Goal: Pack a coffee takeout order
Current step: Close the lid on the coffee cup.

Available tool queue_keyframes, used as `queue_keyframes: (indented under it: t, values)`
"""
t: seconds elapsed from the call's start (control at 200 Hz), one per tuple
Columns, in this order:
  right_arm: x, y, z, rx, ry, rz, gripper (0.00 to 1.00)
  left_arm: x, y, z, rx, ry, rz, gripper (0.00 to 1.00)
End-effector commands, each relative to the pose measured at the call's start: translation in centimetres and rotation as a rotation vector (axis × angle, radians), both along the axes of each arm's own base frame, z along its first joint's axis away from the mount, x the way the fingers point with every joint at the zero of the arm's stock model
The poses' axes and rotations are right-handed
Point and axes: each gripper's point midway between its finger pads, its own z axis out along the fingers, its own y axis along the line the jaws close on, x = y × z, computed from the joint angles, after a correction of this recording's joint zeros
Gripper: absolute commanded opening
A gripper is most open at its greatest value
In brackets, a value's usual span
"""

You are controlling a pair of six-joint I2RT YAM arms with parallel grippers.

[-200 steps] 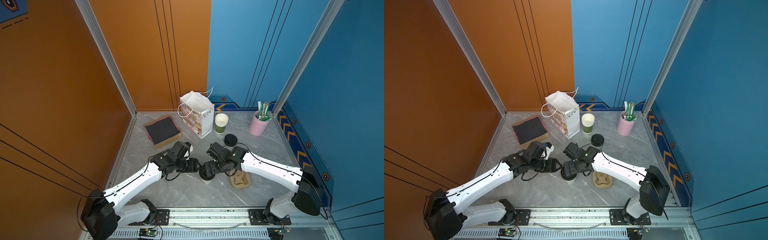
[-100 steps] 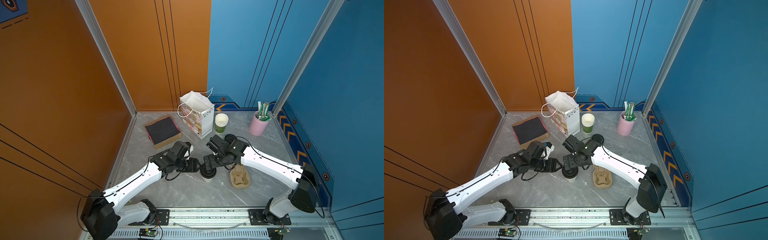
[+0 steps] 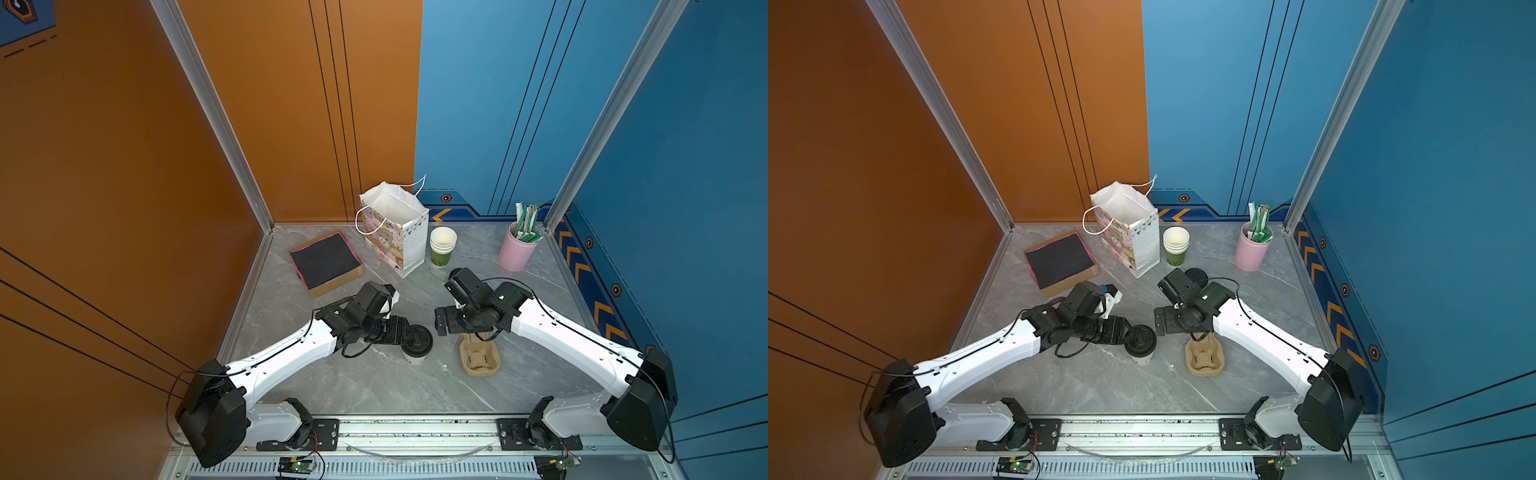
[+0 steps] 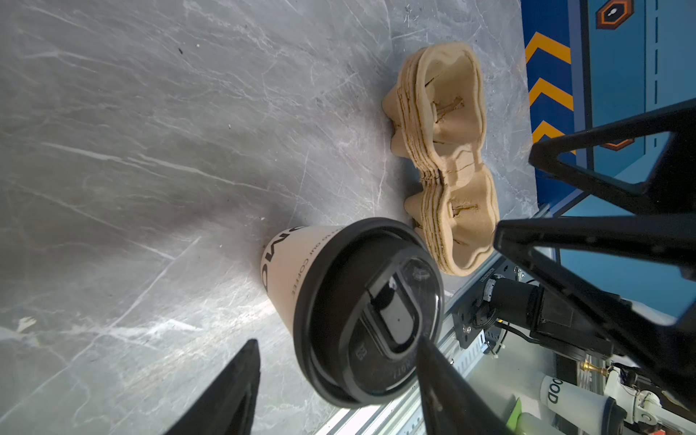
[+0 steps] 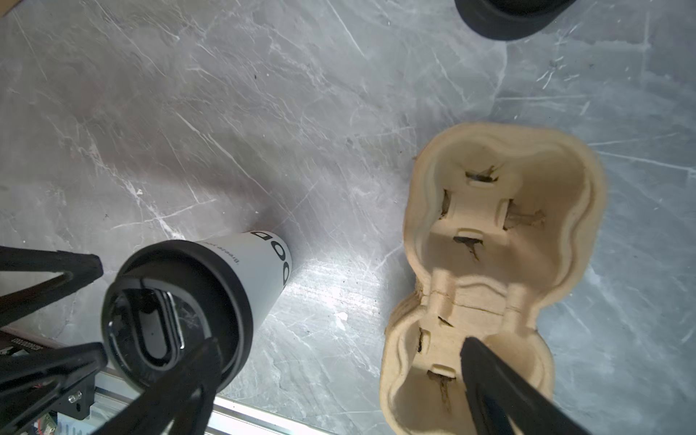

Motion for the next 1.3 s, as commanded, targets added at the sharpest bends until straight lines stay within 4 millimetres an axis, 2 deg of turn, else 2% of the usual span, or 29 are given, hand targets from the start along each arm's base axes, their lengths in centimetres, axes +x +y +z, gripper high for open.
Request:
queue_keyframes:
  t: [0.0, 0.33, 0.561, 0.741, 0.996, 1.181, 1.291]
  values:
    - [-0.1, 0.3, -0.5, 0.034, 0.015, 0.013, 1.0, 0.3, -0.8, 0.1, 0.0, -0.013, -0.025, 0.66]
    - [-0.4, 0.9, -1.6, 0.056, 0.049, 0.023, 1.0, -0.3, -0.2, -2.7, 0.058, 0.043, -0.016, 0.65]
    - [-0.8, 0.7, -2.8, 0.037, 0.079, 0.016, 1.0, -0.5, 0.1, -3.0, 0.065, 0.047, -0.01, 0.65]
    - [-0.7, 1.4, -2.6, 0.059, 0.076, 0.024, 1.0, -0.6, 0.1, -3.1, 0.066, 0.048, -0.013, 0.65]
    - [-0.7, 1.4, -3.5, 0.034, 0.095, 0.032, 1.0, -0.6, 0.0, -3.2, 0.067, 0.051, -0.017, 0.65]
    - [-1.1, 0.9, -4.6, -0.002, 0.114, 0.032, 1.0, -0.7, 0.1, -3.6, 0.075, 0.059, -0.017, 0.65]
    - [-1.9, -0.1, -5.6, -0.049, 0.139, 0.027, 1.0, -0.9, 0.3, -4.0, 0.083, 0.069, -0.016, 0.65]
